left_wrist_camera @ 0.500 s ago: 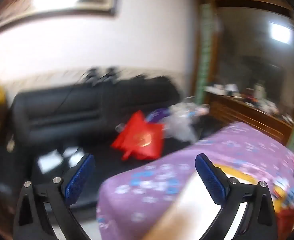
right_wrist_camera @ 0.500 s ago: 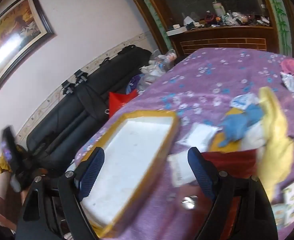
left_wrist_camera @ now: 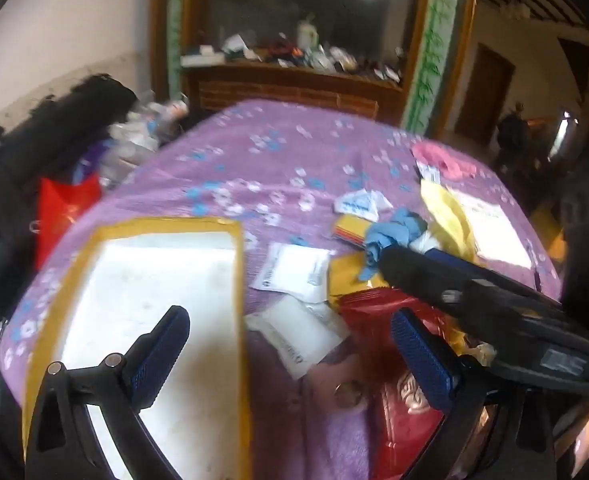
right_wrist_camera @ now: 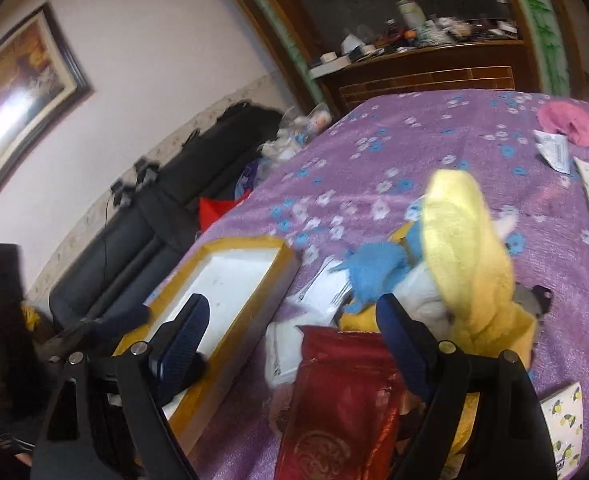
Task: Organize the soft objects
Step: 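Swing both tools over the table toward the scattered items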
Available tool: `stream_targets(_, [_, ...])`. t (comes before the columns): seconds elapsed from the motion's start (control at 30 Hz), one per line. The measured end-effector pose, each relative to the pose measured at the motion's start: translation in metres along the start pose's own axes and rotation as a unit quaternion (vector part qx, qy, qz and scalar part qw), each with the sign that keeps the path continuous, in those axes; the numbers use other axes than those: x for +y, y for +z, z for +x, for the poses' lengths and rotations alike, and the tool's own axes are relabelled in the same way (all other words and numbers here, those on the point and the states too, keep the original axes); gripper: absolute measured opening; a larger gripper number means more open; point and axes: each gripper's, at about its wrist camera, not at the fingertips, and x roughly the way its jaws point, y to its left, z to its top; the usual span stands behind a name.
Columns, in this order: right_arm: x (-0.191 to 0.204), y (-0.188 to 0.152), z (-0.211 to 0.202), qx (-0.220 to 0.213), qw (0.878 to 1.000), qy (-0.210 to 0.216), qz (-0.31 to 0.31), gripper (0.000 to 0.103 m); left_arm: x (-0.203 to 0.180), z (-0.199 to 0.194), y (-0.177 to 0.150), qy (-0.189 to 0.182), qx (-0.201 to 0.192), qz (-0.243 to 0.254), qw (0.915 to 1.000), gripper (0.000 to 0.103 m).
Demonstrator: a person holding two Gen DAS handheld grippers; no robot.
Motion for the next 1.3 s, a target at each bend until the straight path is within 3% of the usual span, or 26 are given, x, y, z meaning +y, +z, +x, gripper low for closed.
stream_targets(0.1, [-0.008, 0.000, -0.008, -0.033, 0.999, 0.015, 0.026, 0.085, 0.004, 0.016, 0.008, 0.003, 0.024, 0.001, 0.9997, 0.102])
stream_targets(0.2, [-0.012, 0.000, -0.015, -0.061, 0.997, 0.030, 0.038, 0.085, 0.028, 0.033, -0.002, -0.015, 0.063, -0.035, 0.9973, 0.102])
stream_targets(0.37, [-0.005, -0.001, -0.022, -0.080, 0.996, 0.040, 0.028, 0.085, 0.056, 0.019, -0.019, -0.042, 0.082, -0.090, 0.9917, 0.102])
stream_targets(0.47, [0.014, -0.005, -0.026, -0.097, 0.995, 0.016, -0.026, 0.085, 0.059, -0.005, -0.022, -0.034, 0.070, -0.084, 0.9934, 0.102])
stream_targets(0.63, [0.056, -0.014, -0.040, -0.122, 0.987, 0.000, -0.102, 0.085, 0.061, -0.077, -0.054, -0.057, -0.016, -0.075, 0.9954, 0.102])
stream_targets(0.7, [0.067, -0.020, -0.052, -0.142, 0.982, 0.000, -0.127, 0.085, 0.062, -0.099, -0.066, -0.052, -0.028, -0.088, 0.9943, 0.102])
stream_targets(0.83, [0.081, -0.045, -0.079, -0.078, 0.995, -0.033, -0.056, 0.085, 0.061, -0.133, -0.078, -0.050, -0.006, -0.087, 0.9950, 0.102])
stream_targets(0.93, [0.085, -0.069, -0.105, -0.075, 0.996, -0.049, -0.026, 0.085, 0.061, -0.142, -0.085, -0.057, -0.001, -0.085, 0.9947, 0.102])
stream_targets(1.13, [0.070, -0.106, -0.123, -0.045, 0.996, -0.061, 0.047, 0.085, 0.047, -0.145, -0.094, -0.091, 0.062, -0.088, 0.9900, 0.102])
stream_targets(1.2, [0.063, -0.109, -0.127, -0.042, 0.995, -0.064, 0.061, 0.085, 0.041, -0.147, -0.095, -0.096, 0.066, -0.081, 0.9899, 0.102])
stream_targets(1.3, [0.058, -0.109, -0.127, -0.036, 0.994, -0.074, 0.065, 0.085, 0.039, -0.141, -0.099, -0.080, 0.067, -0.070, 0.9921, 0.102])
